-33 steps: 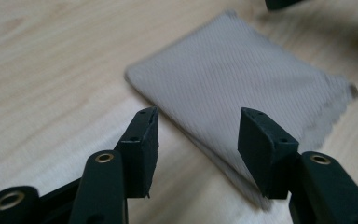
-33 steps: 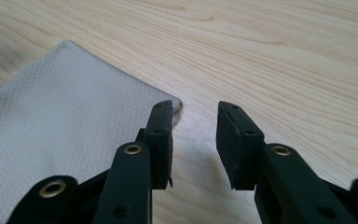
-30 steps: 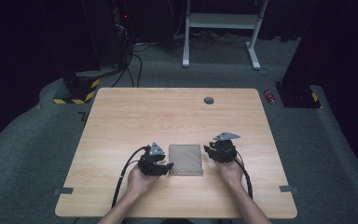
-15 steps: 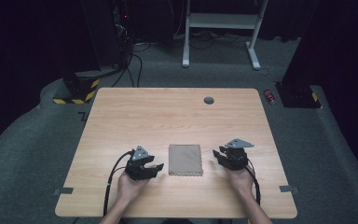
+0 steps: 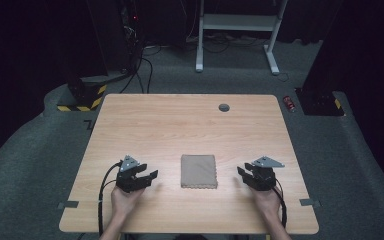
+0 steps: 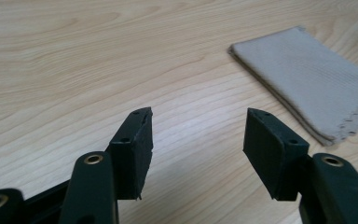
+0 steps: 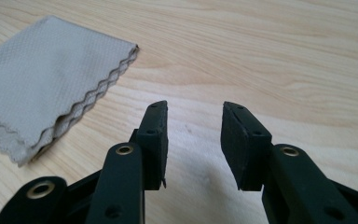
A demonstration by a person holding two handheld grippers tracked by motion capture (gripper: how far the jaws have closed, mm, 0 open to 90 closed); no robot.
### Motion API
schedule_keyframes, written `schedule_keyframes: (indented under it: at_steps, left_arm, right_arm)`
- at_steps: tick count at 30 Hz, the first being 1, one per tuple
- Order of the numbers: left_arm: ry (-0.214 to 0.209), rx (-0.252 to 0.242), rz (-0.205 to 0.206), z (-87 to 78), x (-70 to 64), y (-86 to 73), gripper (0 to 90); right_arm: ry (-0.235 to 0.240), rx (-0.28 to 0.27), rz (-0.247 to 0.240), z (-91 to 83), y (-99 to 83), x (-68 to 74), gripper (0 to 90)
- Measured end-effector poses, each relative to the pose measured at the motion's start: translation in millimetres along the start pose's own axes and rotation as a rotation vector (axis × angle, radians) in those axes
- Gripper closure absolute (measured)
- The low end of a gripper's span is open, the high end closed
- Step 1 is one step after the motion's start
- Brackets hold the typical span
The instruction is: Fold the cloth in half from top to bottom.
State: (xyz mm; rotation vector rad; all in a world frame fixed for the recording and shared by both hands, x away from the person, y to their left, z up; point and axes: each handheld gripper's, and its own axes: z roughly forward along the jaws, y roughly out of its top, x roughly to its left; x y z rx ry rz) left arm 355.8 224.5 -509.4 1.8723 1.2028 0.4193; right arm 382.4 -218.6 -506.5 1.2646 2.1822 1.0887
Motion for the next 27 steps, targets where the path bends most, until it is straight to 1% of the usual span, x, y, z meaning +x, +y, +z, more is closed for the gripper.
schedule_keyframes:
  at_steps: [2, 4, 8, 11, 13, 15, 16, 18, 19, 20, 22, 27]
  left_arm:
    - [0.010, -0.002, -0.013, -1.4, 3.5, -2.3, 42.4]
    - [0.022, 0.000, -0.017, -2.9, 6.6, -4.9, 42.1]
    - [0.050, 0.013, -0.009, -3.1, 10.7, -11.3, 41.4]
    - [0.074, 0.032, -0.004, -0.8, 12.1, -16.3, 40.9]
    - [0.095, 0.049, 0.006, 1.5, 12.3, -19.1, 40.6]
    - [0.126, 0.058, 0.034, 2.2, 10.5, -18.7, 39.2]
    - [0.139, 0.062, 0.046, 3.3, 9.3, -18.5, 38.4]
    - [0.165, 0.072, 0.078, 5.7, 5.2, -17.9, 36.1]
    - [0.160, 0.075, 0.078, 6.3, 4.3, -17.8, 34.6]
    - [0.159, 0.076, 0.078, 6.7, 3.9, -17.7, 33.0]
    - [0.156, 0.077, 0.077, 6.6, 4.2, -17.7, 32.4]
    - [0.156, 0.076, 0.076, 6.7, 4.1, -17.7, 32.2]
  right_arm:
    - [-0.004, 0.005, 0.006, -1.9, -3.2, -1.1, 61.2]
    - [-0.012, 0.007, 0.005, -4.6, -6.1, -1.7, 61.0]
    - [-0.024, 0.013, 0.002, -8.6, -11.5, -2.3, 60.3]
    - [-0.039, 0.032, -0.006, -7.7, -16.5, -3.4, 59.8]
    - [-0.050, 0.045, -0.013, -6.4, -20.0, -4.1, 59.0]
    - [-0.072, 0.063, -0.030, -4.1, -23.5, -2.7, 56.0]
    - [-0.080, 0.064, -0.035, -4.6, -23.9, -1.9, 55.1]
    - [-0.083, 0.065, -0.038, -4.6, -24.0, -1.2, 50.0]
    - [-0.066, 0.071, -0.027, -3.8, -23.5, -2.3, 45.5]
    - [-0.047, 0.072, -0.019, -3.3, -23.1, -3.8, 43.6]
    - [-0.056, 0.076, -0.032, -2.8, -23.0, -1.8, 42.2]
    - [-0.053, 0.078, -0.029, -2.2, -22.5, -1.4, 41.2]
